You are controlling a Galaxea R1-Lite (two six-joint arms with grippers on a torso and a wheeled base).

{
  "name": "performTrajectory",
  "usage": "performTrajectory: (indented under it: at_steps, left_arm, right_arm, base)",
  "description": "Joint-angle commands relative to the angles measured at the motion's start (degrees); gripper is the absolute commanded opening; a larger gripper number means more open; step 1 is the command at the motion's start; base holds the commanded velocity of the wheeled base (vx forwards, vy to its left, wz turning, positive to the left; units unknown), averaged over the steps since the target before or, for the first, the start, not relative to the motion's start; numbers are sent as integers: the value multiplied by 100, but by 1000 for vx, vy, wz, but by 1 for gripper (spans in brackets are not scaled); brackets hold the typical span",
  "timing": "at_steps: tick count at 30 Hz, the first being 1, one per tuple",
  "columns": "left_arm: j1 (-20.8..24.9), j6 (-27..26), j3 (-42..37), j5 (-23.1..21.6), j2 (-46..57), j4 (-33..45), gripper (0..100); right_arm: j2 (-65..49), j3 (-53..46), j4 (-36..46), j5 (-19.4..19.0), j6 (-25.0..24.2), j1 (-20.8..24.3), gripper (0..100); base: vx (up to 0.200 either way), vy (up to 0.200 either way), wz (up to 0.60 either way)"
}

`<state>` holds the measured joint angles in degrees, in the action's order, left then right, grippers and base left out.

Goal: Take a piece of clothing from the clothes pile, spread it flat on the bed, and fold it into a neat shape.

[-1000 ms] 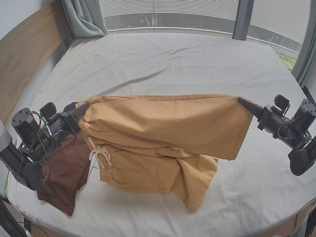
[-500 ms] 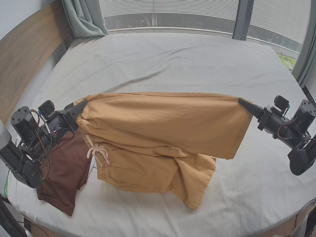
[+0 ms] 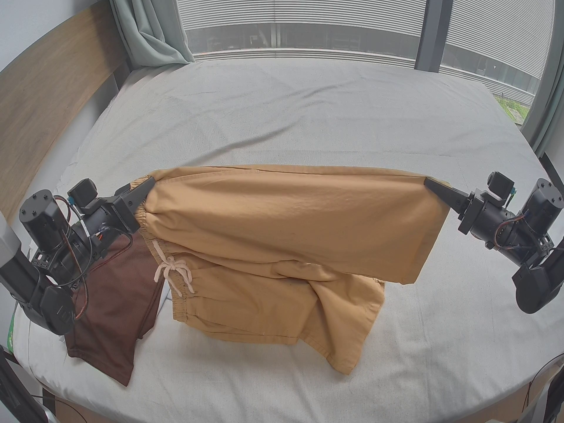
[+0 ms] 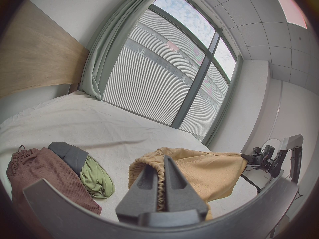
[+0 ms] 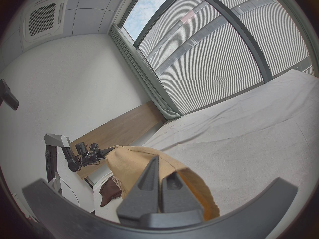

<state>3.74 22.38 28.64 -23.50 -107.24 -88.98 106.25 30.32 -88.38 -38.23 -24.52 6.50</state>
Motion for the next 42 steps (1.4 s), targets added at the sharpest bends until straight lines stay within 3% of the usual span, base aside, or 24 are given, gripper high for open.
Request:
performTrajectory:
  at_steps: [1,22,26,42]
  left_arm:
    - [-5,3,2,4,-16,-14,0]
    - [56,38,547,4,-526,-14,0]
    - [39,38,731,12,-798,-14,0]
    - [74,82,1469,56,-1422,-5,0]
  right_arm:
    - [18,-8,-4,0,-1,9,0]
    - [590,326,-4,0,-53,-114,0]
    - [695,581,5,0,-264,-122,0]
    - [1591,1521,5,9,-282,-166,0]
  base:
    - [0,0,0]
    - [0,0,0]
    - [0,0,0]
    - [0,0,0]
